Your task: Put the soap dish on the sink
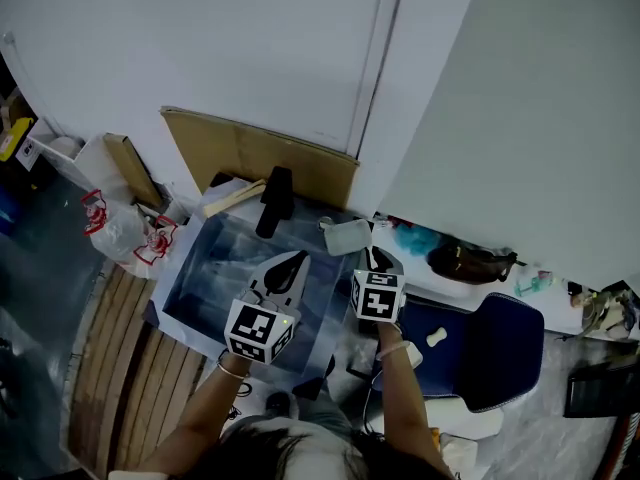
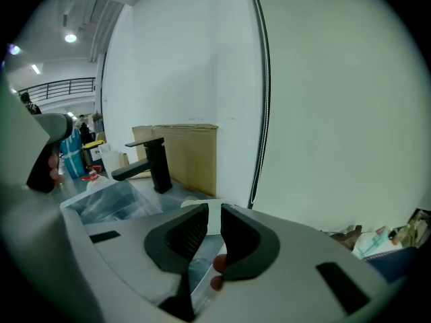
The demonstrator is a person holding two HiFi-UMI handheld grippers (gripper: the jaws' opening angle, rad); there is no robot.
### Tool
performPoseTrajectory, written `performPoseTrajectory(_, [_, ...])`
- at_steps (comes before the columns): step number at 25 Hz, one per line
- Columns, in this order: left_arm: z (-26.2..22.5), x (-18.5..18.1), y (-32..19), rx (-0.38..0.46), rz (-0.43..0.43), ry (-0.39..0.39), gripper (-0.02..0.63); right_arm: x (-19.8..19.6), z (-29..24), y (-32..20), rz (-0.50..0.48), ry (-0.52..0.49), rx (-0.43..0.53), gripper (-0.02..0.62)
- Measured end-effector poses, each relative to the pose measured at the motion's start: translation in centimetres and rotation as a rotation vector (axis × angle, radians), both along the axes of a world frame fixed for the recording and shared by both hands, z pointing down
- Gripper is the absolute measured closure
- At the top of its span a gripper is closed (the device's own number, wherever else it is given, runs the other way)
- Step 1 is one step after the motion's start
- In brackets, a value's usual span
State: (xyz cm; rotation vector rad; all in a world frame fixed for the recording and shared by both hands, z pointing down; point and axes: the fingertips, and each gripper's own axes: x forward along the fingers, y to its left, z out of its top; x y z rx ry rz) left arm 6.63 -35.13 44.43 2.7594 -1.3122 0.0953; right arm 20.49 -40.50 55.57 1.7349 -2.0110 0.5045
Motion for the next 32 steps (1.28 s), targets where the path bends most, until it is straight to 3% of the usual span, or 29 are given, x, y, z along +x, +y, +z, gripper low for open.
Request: performPoseTrajectory(32, [-5.6, -7.1, 16.2, 0.134, 0.09, 0.05, 0.597, -7.0, -10.3, 18.2, 0.09, 0.053, 0.263, 0.565])
